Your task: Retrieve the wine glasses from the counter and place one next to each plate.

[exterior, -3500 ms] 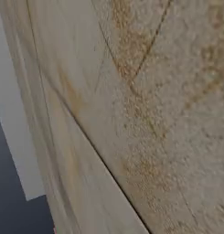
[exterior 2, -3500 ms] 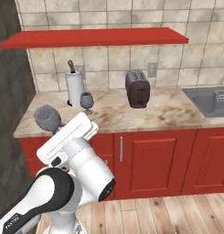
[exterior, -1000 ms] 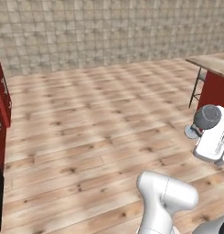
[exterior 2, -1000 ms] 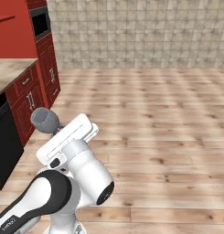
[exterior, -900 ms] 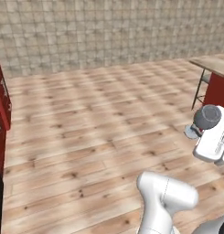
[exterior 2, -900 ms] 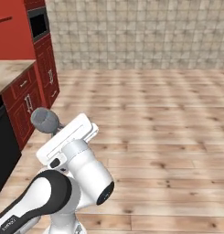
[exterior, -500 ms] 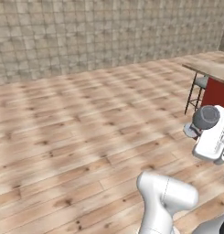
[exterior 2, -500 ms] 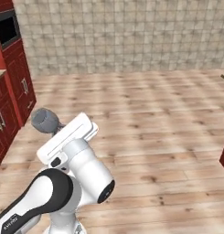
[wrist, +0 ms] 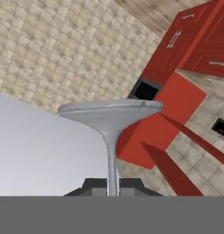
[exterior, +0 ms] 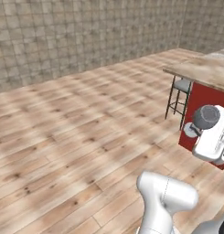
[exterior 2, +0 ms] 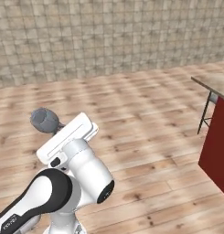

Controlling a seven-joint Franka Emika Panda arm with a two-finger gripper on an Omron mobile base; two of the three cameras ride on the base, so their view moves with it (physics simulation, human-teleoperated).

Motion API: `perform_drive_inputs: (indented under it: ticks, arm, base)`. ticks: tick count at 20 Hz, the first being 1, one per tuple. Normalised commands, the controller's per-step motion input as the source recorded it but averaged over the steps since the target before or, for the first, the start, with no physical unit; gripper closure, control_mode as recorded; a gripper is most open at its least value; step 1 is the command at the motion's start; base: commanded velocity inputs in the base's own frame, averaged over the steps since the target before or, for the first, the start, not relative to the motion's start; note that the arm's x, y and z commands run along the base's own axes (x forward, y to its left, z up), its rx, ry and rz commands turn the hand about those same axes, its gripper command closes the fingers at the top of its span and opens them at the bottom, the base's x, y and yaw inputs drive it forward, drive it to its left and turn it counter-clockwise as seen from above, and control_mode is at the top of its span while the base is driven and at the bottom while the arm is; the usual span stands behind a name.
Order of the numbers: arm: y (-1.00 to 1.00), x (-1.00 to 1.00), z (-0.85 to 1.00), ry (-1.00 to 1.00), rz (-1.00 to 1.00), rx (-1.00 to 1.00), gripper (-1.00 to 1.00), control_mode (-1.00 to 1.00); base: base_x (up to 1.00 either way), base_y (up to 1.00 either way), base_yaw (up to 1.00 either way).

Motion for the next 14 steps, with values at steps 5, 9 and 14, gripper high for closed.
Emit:
perform_drive_inputs:
  ticks: [5, 9, 14]
  arm:
    - [0.00, 0.00, 0.00, 0.00, 0.00, 0.00, 1.00, 1.00]
    - [0.00, 0.00, 0.00, 0.00, 0.00, 0.00, 1.00, 1.00]
    - [0.00, 0.00, 0.00, 0.00, 0.00, 0.00, 1.00, 1.00]
  base:
    - [1.00, 0.30, -0.20]
    - [1.00, 0.24, -0.17]
    - [1.00, 0.05, -0.13]
